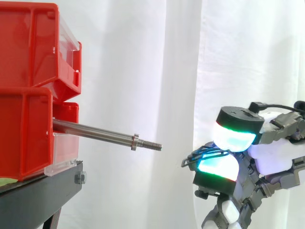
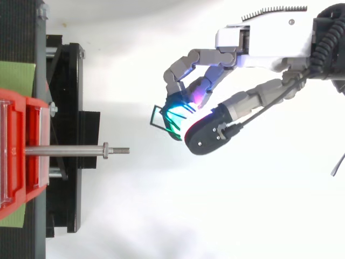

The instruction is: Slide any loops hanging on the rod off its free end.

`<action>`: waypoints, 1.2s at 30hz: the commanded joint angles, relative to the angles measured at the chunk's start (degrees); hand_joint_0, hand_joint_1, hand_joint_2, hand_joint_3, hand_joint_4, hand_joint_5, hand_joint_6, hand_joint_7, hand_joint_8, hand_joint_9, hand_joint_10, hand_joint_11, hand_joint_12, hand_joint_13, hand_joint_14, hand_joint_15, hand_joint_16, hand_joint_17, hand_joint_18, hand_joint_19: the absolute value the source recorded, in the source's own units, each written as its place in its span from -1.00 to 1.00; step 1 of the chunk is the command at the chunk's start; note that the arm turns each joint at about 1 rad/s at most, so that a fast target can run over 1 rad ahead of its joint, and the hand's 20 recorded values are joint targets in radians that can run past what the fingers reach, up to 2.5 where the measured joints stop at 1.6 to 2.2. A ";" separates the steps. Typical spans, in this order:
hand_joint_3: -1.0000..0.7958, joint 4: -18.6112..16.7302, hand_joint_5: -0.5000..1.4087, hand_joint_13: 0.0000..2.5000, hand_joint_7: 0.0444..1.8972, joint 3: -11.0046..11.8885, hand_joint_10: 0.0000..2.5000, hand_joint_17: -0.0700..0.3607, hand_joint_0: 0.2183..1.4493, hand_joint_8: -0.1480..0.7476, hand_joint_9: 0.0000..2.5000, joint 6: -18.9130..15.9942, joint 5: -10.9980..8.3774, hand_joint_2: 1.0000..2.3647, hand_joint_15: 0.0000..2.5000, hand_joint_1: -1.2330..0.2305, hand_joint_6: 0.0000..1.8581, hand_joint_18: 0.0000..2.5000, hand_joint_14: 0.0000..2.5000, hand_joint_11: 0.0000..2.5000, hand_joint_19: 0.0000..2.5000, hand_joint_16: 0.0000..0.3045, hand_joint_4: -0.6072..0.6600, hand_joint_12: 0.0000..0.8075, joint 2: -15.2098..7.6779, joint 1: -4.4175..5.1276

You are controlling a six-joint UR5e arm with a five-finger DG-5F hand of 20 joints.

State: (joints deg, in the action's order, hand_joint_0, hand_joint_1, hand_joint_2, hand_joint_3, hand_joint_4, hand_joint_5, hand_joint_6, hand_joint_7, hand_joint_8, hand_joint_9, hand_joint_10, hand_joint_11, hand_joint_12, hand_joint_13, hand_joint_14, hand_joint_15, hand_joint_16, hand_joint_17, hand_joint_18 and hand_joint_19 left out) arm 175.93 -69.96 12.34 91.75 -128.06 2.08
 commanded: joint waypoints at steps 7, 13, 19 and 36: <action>-0.17 0.02 -0.64 -0.41 0.49 0.00 -0.99 -0.22 -0.40 0.09 -0.31 -0.12 0.09 -0.97 -0.97 -0.20 -0.08 -0.43 -1.00 -0.81 -0.81 -0.71 0.19 -0.26 0.00 -0.32; -0.19 0.02 -0.67 -0.44 0.45 0.00 -0.99 -0.21 -0.39 0.04 -0.35 -0.29 0.18 -0.97 -0.98 -0.32 -0.07 -0.45 -1.00 -0.81 -0.81 -0.71 0.17 -0.27 0.00 -0.41; -0.33 -0.06 -0.69 -0.45 0.41 0.00 -0.99 -0.22 -0.34 0.02 -0.38 -0.47 -0.08 -0.99 -0.99 -0.38 -0.07 -0.46 -1.00 -0.81 -0.82 -0.71 0.19 -0.27 0.09 -0.41; -0.43 0.02 -0.71 -0.44 0.37 0.00 -0.99 -0.24 -0.27 -0.01 -0.42 -1.44 0.09 -1.00 -0.99 -0.40 -0.06 -0.45 -1.00 -0.81 -0.84 -0.73 0.22 -0.30 0.00 -0.49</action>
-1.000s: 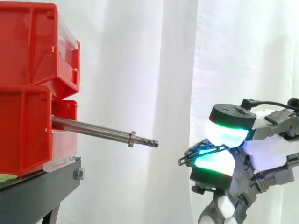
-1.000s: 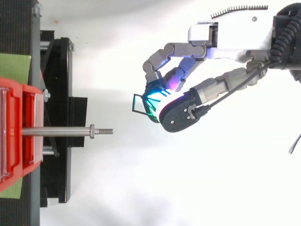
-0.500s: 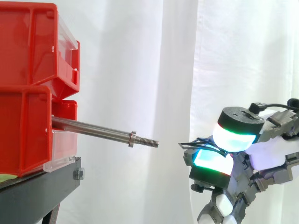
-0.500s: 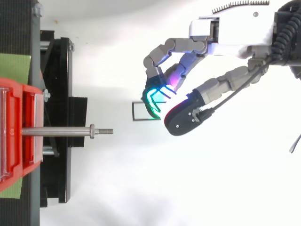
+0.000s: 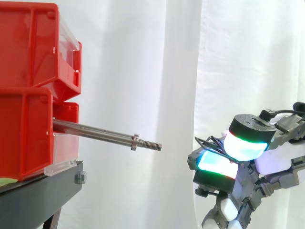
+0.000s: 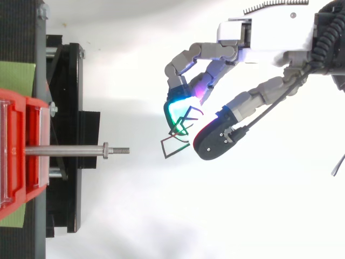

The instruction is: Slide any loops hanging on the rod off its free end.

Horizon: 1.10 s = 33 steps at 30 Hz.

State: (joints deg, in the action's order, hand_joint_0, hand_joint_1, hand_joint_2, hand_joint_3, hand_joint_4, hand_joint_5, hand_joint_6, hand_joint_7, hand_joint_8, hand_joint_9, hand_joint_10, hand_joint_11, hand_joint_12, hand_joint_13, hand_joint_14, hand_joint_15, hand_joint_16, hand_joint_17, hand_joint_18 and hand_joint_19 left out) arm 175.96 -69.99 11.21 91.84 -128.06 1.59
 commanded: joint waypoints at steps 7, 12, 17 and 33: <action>-0.44 0.09 -0.69 -0.42 0.34 0.03 -0.99 -0.24 -0.37 0.01 -0.38 -0.83 0.09 -1.00 -0.97 -0.23 -0.07 -0.45 -1.00 -0.80 -0.82 -0.73 0.25 -0.31 0.00 -0.01; -0.44 0.09 -0.67 -0.41 0.38 -0.06 -0.99 -0.24 -0.40 0.02 -0.34 -0.83 0.09 -1.00 -0.97 -0.04 -0.09 -0.45 -1.00 -0.80 -0.80 -0.72 0.23 -0.31 0.00 -0.10; -0.38 0.09 -0.66 -0.41 0.36 -0.06 -0.99 -0.24 -0.38 0.02 -0.33 -0.83 0.09 -0.99 -0.97 0.02 -0.10 -0.45 -1.00 -0.80 -0.80 -0.72 0.20 -0.31 0.00 -0.10; -0.36 0.09 -0.72 -0.43 0.29 -0.06 -0.99 -0.22 -0.28 -0.03 -0.42 -0.92 0.09 -0.99 -0.98 -0.39 -0.09 -0.46 -1.00 -0.80 -0.83 -0.72 0.27 -0.30 0.00 -0.10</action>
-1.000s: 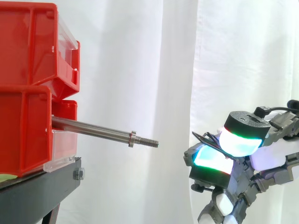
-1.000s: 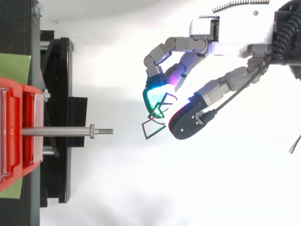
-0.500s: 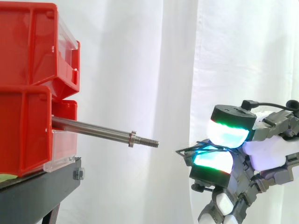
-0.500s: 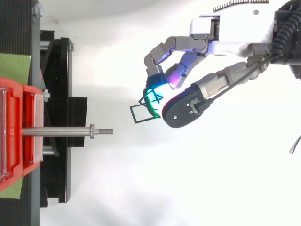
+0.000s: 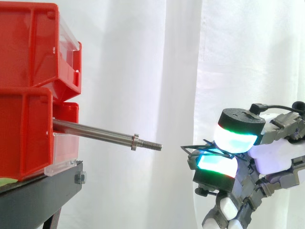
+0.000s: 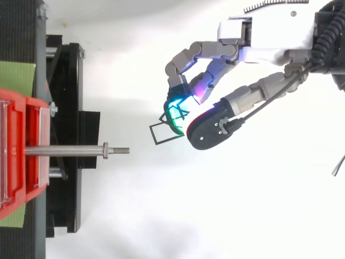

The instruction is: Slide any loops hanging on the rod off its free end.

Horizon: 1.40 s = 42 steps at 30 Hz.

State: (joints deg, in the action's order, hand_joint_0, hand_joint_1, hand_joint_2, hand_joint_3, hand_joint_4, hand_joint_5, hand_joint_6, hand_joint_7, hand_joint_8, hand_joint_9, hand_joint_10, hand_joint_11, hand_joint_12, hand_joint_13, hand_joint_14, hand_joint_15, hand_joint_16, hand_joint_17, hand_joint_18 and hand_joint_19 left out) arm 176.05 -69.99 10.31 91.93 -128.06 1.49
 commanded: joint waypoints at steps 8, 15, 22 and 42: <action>-0.44 0.53 -0.71 -0.41 0.29 -0.06 -0.99 -0.24 -0.26 -0.03 -0.41 -0.82 -0.09 -1.00 -0.97 -0.40 -0.08 -0.43 -1.00 -0.80 -0.84 -0.72 0.27 -0.32 0.00 0.00; -0.44 1.05 -0.69 -0.39 0.29 0.03 -0.99 -0.24 -0.30 -0.01 -0.37 -1.17 0.00 -1.00 -0.97 -0.39 -0.08 -0.42 -1.00 -0.80 -0.83 -0.72 0.24 -0.33 0.00 0.00; -0.44 1.32 -0.65 -0.36 0.30 0.03 -0.99 -0.23 -0.44 -0.01 -0.31 -2.22 0.00 -1.00 -0.95 -0.26 -0.11 -0.40 -1.00 -0.80 -0.81 -0.72 0.20 -0.33 0.00 0.09; -0.34 1.49 -0.71 -0.38 0.28 0.03 -0.99 -0.23 -0.30 -0.03 -0.36 -2.49 0.00 -0.99 -0.95 -0.42 -0.10 -0.41 -1.00 -0.77 -0.81 -0.72 0.25 -0.32 0.00 -0.09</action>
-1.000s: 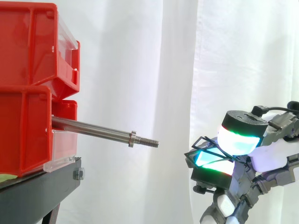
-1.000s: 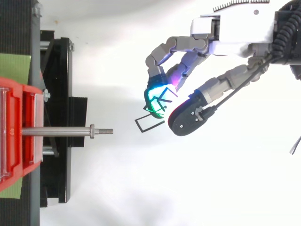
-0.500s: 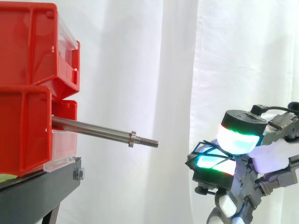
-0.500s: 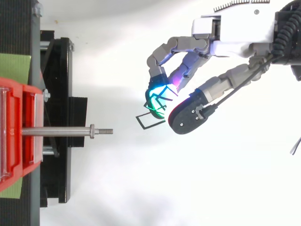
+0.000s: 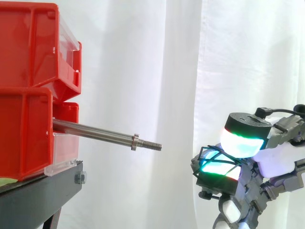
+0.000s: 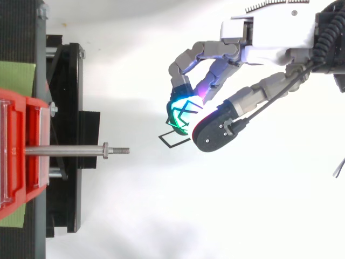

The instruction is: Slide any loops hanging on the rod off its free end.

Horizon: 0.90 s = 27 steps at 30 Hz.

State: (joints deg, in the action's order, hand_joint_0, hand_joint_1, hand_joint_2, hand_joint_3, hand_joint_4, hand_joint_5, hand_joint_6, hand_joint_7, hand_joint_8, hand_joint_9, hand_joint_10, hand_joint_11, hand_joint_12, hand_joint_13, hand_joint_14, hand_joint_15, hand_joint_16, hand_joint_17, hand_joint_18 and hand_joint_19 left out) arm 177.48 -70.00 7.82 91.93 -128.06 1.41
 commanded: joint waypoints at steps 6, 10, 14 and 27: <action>-0.44 0.50 -0.71 -0.38 0.25 -0.05 -0.99 -0.23 -0.26 -0.03 -0.37 0.00 0.00 -1.00 -0.95 -0.46 -0.09 -0.40 -1.00 -0.78 -0.82 -0.72 0.26 -0.33 0.00 0.00; -0.44 0.50 -0.70 -0.37 0.24 -0.05 -0.99 -0.24 -0.31 -0.02 -0.35 0.00 0.00 -1.00 -0.95 -0.43 -0.09 -0.38 -1.00 -0.77 -0.82 -0.72 0.27 -0.33 0.00 0.00; -0.44 0.50 -0.69 -0.35 0.25 0.04 -0.99 -0.24 -0.36 -0.01 -0.32 0.00 0.09 -1.00 -0.95 -0.41 -0.09 -0.37 -1.00 -0.77 -0.81 -0.73 0.28 -0.34 0.00 0.00; -0.44 0.50 -0.69 -0.33 0.18 -0.05 -0.99 -0.18 -0.58 0.04 -0.29 -0.09 0.09 -1.00 -0.94 -0.41 -0.09 -0.33 -1.00 -0.76 -0.81 -0.69 0.31 -0.27 0.00 -0.09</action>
State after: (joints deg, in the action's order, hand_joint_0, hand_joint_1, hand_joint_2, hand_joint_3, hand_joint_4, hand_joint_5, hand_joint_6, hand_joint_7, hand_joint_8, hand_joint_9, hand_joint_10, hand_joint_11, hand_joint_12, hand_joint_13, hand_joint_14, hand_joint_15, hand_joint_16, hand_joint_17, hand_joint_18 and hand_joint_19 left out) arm 177.98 -70.03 7.80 92.01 -128.06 1.34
